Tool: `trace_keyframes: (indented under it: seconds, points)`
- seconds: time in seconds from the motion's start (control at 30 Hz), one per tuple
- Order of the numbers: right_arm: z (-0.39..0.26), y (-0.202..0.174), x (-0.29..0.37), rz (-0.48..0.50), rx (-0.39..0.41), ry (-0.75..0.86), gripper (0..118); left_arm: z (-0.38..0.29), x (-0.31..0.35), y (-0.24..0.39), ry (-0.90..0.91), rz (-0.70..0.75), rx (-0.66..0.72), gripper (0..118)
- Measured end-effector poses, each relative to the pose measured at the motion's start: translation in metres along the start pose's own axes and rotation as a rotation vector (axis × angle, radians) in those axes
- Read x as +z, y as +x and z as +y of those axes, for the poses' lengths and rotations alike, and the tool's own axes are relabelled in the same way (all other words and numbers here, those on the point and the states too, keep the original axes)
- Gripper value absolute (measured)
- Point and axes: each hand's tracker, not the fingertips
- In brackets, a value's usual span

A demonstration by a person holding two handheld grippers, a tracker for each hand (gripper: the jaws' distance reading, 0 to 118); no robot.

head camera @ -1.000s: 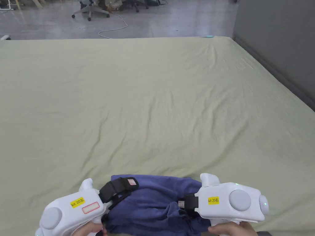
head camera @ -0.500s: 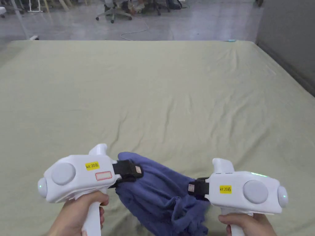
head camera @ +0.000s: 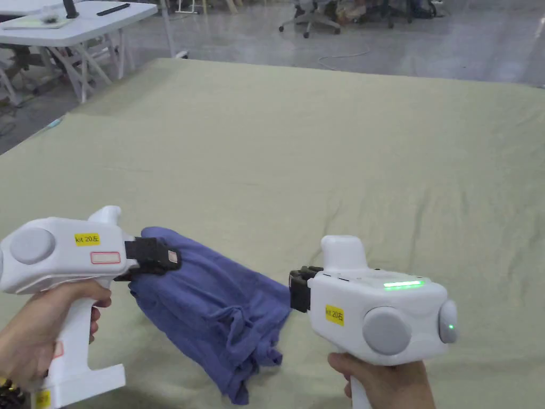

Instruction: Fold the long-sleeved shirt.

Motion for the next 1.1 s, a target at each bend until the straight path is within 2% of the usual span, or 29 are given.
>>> trace_keyframes:
  seconds: [0.17,0.3,0.33,0.37,0.4,0.43,0.47,0.5,0.53,0.6,0.67,0.7,0.77,0.8,0.83,0.93,1.0,1.03,1.1]
  points:
    - [0.013,-0.083,-0.086,0.066,0.098,0.024,0,0.041,0.031,-0.110,0.029,0.135,0.048,8]
    - [0.011,-0.131,-0.149,0.150,0.154,0.038,0,0.050,0.047,-0.163,0.061,0.143,0.120,8]
    - [0.009,-0.140,-0.161,0.156,0.171,0.032,0,0.049,0.050,-0.169,0.078,0.140,0.134,12]
    - [0.007,-0.146,-0.172,0.144,0.195,0.020,0,0.048,0.053,-0.174,0.096,0.138,0.151,25]
    - [0.006,-0.151,-0.178,0.136,0.217,0.011,0,0.046,0.055,-0.176,0.127,0.130,0.157,52]
    - [0.006,-0.154,-0.181,0.137,0.228,0.002,0,0.044,0.058,-0.175,0.174,0.147,0.134,99]
    - [0.007,-0.153,-0.180,0.150,0.227,-0.006,0,0.041,0.060,-0.173,0.206,0.165,0.100,118]
    - [0.009,-0.153,-0.172,0.160,0.227,-0.005,0,0.039,0.063,-0.169,0.224,0.163,0.069,117]
    - [0.011,-0.151,-0.169,0.162,0.227,-0.004,0,0.040,0.067,-0.168,0.324,0.143,0.030,118]
    - [0.016,-0.144,-0.158,0.158,0.226,0.004,0,0.039,0.066,-0.152,0.254,0.186,0.044,118]
    - [0.021,-0.132,-0.145,0.150,0.219,0.044,0,0.039,0.073,-0.122,0.245,0.182,0.036,112]
    - [0.027,-0.124,-0.132,0.139,0.210,0.080,0,0.037,0.074,-0.104,0.266,0.154,0.020,100]
    - [0.042,-0.104,-0.099,0.110,0.185,0.144,0,0.030,0.073,-0.060,0.338,0.074,-0.070,43]
    - [0.048,-0.092,-0.083,0.092,0.176,0.171,0,0.028,0.073,-0.044,0.371,0.058,-0.120,20]
    - [0.055,-0.077,-0.065,0.060,0.166,0.204,0,0.022,0.069,-0.014,0.415,0.059,-0.176,10]
    - [0.070,-0.033,-0.006,-0.071,0.155,0.314,0,0.000,0.050,0.068,0.521,0.072,-0.365,9]
    - [0.074,-0.001,0.040,-0.175,0.151,0.392,0,-0.027,0.035,0.130,0.685,0.139,-0.520,3]
    - [0.075,0.010,0.064,-0.222,0.148,0.424,0,-0.039,0.027,0.156,0.733,0.183,-0.564,2]
    - [0.072,0.038,0.107,-0.318,0.144,0.472,0,-0.065,0.013,0.211,0.816,0.162,-0.592,2]
